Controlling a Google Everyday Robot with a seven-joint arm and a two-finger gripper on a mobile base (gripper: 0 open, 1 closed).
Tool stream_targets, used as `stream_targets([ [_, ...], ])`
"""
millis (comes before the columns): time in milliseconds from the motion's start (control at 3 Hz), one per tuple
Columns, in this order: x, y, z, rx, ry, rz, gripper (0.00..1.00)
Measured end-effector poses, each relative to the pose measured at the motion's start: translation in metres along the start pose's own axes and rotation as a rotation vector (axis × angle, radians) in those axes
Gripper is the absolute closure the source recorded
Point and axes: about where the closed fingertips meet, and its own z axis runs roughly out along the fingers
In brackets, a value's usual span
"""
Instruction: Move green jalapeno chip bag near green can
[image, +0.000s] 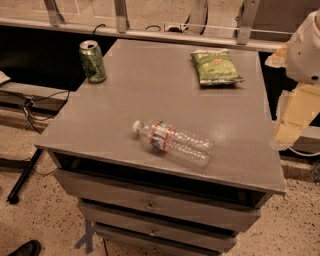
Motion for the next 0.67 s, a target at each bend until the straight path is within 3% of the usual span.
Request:
stream_targets([
  [333, 0.000, 0.000, 0.000, 0.000, 0.000, 0.000, 0.00],
  [667, 0.007, -0.028, 0.010, 0.041, -0.036, 0.029, 0.00],
])
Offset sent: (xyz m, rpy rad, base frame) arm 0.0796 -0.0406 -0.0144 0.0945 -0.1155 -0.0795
